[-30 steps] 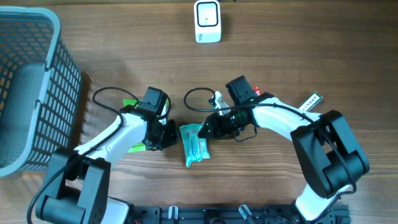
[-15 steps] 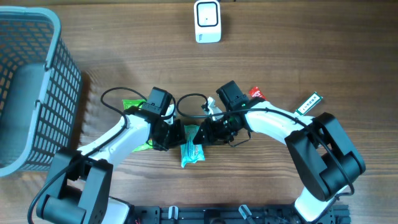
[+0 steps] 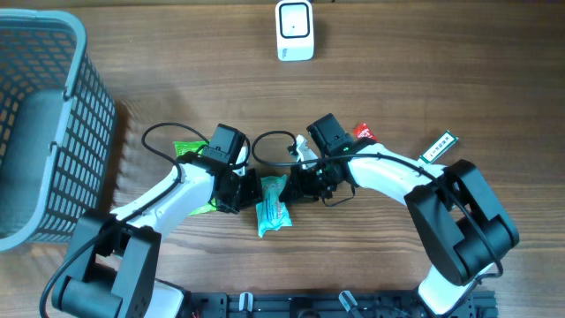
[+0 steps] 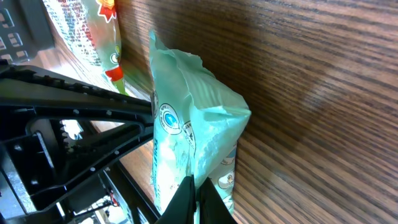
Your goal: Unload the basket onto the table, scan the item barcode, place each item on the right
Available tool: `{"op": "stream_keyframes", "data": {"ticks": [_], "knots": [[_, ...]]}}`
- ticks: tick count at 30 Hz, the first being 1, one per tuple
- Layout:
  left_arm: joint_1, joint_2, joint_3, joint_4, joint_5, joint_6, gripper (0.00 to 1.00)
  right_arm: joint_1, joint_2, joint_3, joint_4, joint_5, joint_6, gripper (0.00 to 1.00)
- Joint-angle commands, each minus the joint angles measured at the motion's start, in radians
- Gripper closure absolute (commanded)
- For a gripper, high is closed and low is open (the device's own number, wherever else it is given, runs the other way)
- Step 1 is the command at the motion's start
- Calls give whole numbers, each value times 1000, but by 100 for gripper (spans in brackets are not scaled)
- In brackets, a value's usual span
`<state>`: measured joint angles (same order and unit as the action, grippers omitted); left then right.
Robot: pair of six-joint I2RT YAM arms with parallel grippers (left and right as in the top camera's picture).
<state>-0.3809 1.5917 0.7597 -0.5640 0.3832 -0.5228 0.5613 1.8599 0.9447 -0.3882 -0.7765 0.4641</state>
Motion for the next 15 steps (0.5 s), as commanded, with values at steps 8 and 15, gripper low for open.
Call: {"op": "stream_keyframes", "data": {"ticks": [8, 15], "knots": [[135, -290, 150, -98, 7, 21, 89, -37, -264, 163, -323, 489, -229, 96], [209, -354, 149, -143, -156, 20, 73, -30, -315, 301, -484, 668, -315, 95]]}}
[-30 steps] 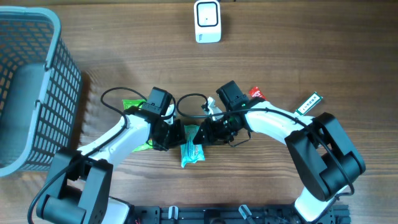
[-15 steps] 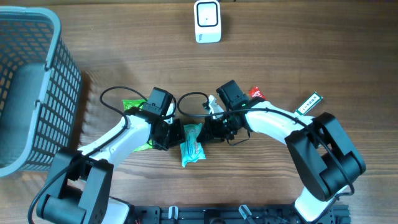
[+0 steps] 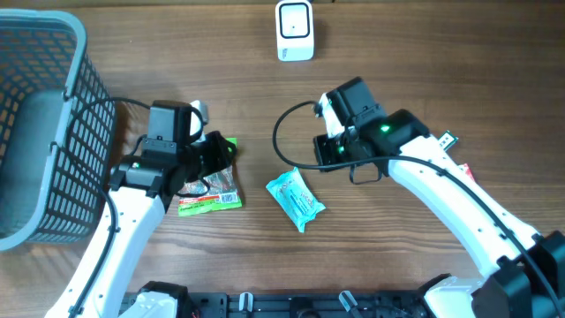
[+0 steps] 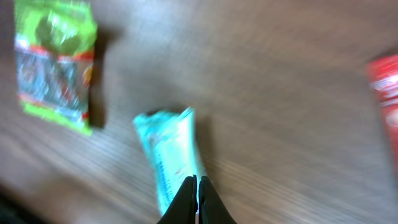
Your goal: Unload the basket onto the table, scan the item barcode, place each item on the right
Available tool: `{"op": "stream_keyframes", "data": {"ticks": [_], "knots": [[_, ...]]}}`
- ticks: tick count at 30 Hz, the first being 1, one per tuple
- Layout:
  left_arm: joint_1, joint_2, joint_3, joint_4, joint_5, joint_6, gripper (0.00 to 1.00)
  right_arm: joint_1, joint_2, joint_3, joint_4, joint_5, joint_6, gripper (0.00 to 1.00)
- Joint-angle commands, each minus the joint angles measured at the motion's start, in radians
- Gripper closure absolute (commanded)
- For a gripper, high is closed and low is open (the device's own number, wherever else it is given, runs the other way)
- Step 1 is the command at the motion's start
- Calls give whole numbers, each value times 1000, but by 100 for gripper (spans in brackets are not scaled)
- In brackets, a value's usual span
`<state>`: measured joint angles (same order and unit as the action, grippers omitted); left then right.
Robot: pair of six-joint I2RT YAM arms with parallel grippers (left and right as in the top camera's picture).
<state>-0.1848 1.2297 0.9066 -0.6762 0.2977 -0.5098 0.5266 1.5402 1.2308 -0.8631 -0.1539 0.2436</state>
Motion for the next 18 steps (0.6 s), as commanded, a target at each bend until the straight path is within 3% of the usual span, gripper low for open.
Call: {"op": "stream_keyframes", "data": {"ticks": [1, 2, 3, 4, 5, 6, 8, 18], "knots": [[11, 15, 2, -52, -67, 7, 73, 5, 9, 14, -14, -15, -141, 78], [7, 26, 2, -74, -58, 7, 74, 5, 15, 11, -14, -65, -177, 59], [-1, 39, 1, -93, -47, 7, 78, 5, 18, 6, -12, -97, -191, 49], [-11, 56, -3, -104, -35, 7, 85, 5, 23, 5, -12, -110, -191, 44], [-27, 76, -12, -108, -26, 8, 94, 5, 32, 5, -13, -123, -190, 43], [-48, 99, -23, -105, -26, 7, 96, 5, 43, 5, -14, -148, -191, 43], [-126, 205, -41, -77, -25, 7, 96, 5, 103, 4, -28, -232, -192, 43], [-268, 499, -41, 129, 54, -75, 94, 5, 344, 4, -93, -397, -192, 33]]}}
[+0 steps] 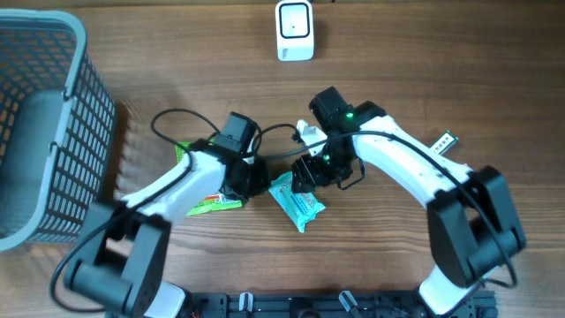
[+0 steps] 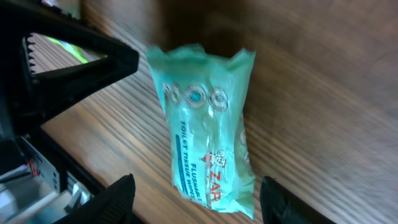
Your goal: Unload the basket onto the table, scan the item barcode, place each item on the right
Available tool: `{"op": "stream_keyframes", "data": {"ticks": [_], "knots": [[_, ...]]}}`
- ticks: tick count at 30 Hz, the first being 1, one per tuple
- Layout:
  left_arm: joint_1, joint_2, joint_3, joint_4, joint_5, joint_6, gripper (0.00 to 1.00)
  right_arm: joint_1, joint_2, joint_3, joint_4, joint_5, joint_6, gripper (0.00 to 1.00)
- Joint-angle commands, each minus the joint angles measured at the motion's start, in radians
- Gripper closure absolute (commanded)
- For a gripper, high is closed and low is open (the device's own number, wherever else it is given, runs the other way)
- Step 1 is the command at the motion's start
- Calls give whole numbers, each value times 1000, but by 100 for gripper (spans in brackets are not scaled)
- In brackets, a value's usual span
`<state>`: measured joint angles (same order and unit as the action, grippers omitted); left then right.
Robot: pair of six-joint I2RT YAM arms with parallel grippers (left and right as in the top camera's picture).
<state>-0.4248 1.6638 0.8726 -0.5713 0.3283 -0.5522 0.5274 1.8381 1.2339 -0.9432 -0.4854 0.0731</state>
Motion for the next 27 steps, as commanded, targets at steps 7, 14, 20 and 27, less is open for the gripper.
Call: {"op": "stream_keyframes", "data": {"ticks": [7, 14, 20, 27], "knots": [[-69, 137, -7, 60, 24, -34, 89, 4, 100, -32, 11, -164, -22, 40], [-69, 137, -7, 60, 23, -37, 84, 5, 100, -106, 91, -196, -21, 50], [-69, 137, -7, 60, 23, -37, 83, 4, 100, -113, 124, -196, -21, 96], [-55, 15, -6, 8, 27, -6, 83, -37, -2, -78, 114, -129, -17, 96]]}}
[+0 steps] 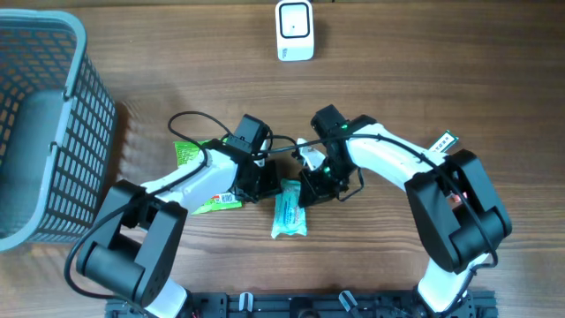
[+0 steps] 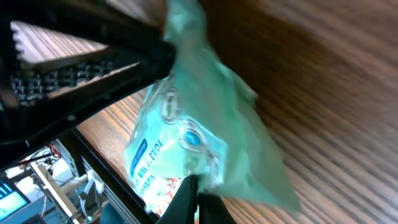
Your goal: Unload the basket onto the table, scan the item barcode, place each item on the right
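Observation:
The teal tissue pack point(image 1: 290, 212) lies on the wooden table between my two arms; the right wrist view shows it close up, crumpled point(image 2: 205, 118). My right gripper point(image 1: 311, 188) is shut on the pack's edge point(image 2: 194, 200). My left gripper point(image 1: 264, 184) is at the pack's upper left end, and one of its black fingers point(image 2: 93, 38) touches the pack's top. Whether it grips the pack is hidden. The white barcode scanner point(image 1: 294, 31) stands at the far edge, well beyond the pack.
A grey mesh basket point(image 1: 53, 97) fills the left side. A green snack packet point(image 1: 188, 153) lies under my left arm. A small white tagged item point(image 1: 440, 144) lies to the right behind my right arm. Cables loop between the two wrists.
My right gripper was open over the teal pack and is now shut on its edge. The pack has turned from slanted to nearly lengthwise. My left gripper has closed in on the pack's end.
At first both grippers were at the pack, the right one shut on it. Then both arms were drawn back and the pack lay free, slanted. Then both were back at it, the right open. Now the right is shut on it again.

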Available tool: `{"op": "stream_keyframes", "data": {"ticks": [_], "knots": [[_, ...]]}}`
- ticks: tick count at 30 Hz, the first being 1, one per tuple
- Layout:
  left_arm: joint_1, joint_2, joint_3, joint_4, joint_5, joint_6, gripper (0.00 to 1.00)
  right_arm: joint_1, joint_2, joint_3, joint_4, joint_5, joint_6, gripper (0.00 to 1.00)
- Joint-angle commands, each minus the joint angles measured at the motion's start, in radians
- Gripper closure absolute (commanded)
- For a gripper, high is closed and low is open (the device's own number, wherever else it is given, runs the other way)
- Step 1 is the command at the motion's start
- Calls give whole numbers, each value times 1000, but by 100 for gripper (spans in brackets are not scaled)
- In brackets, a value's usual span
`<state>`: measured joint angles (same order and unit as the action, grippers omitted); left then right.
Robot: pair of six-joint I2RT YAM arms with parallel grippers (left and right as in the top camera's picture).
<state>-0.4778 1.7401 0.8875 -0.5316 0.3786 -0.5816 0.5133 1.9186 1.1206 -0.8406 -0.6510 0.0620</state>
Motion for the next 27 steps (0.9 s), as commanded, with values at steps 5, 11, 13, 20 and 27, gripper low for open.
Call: {"op": "stream_keyframes", "data": {"ticks": [5, 11, 13, 20, 27], "knots": [[37, -252, -21, -53, -31, 23, 78, -23, -277, 54, 17, 225, 23, 96], [39, -321, -22, -56, -32, 23, 72, -23, -372, 53, 5, 303, 45, 95], [27, -298, -22, -55, -31, 22, 69, -23, -367, 51, -30, 303, 47, 54], [-51, -156, -22, 18, -31, 2, 75, -31, -307, 49, -171, 303, 121, 40], [-87, -21, -22, 122, -31, -11, 77, -128, -225, 41, -192, 217, 20, 39]]}}
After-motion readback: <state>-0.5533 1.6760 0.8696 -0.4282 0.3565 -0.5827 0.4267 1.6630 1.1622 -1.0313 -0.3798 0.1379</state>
